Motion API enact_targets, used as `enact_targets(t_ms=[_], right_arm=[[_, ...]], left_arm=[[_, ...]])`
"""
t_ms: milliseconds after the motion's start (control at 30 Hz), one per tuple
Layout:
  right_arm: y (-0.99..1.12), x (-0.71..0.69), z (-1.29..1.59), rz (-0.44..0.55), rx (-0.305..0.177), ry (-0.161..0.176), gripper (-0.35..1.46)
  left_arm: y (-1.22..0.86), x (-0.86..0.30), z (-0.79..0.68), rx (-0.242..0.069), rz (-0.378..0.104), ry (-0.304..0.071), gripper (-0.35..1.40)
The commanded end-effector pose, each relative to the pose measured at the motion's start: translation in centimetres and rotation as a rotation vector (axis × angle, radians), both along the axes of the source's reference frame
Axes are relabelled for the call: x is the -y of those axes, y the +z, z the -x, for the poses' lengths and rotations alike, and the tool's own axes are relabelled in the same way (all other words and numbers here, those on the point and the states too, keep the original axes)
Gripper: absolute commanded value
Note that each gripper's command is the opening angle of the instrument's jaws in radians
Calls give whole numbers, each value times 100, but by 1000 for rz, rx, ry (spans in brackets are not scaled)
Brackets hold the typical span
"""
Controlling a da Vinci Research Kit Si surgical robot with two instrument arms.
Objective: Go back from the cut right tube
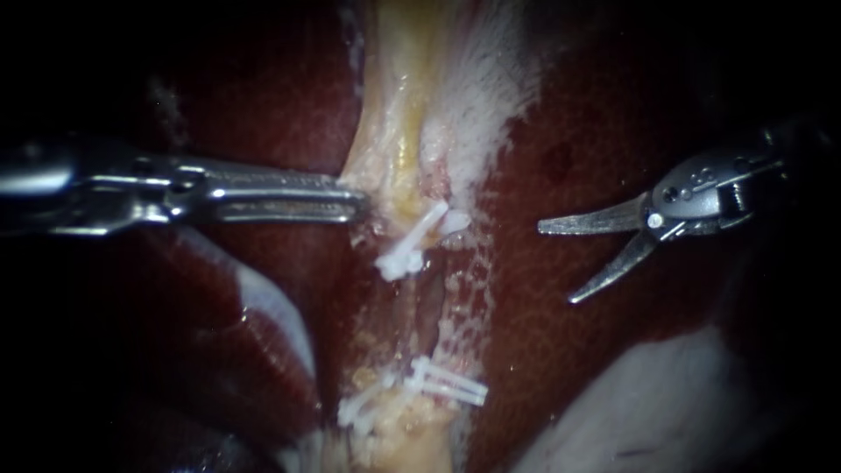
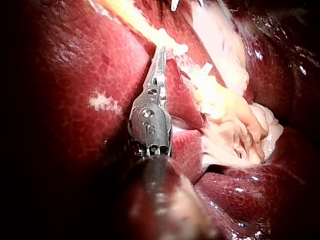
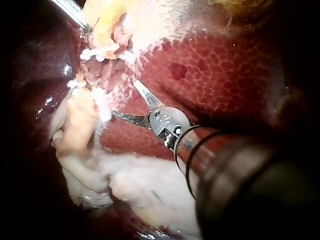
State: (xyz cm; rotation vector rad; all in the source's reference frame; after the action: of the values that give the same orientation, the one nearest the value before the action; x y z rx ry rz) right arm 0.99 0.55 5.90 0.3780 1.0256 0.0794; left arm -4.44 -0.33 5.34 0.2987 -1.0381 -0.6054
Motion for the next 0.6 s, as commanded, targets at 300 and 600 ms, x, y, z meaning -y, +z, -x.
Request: enact_targets(t_ms=[300,600], right_arm=[[1,1,0,1,0,0,143],[0,1,0,1,0,0,143]], left_arm=[[3,4,3,-3,-6,13,-35],[3,4,2,-3,-6,14,-35]])
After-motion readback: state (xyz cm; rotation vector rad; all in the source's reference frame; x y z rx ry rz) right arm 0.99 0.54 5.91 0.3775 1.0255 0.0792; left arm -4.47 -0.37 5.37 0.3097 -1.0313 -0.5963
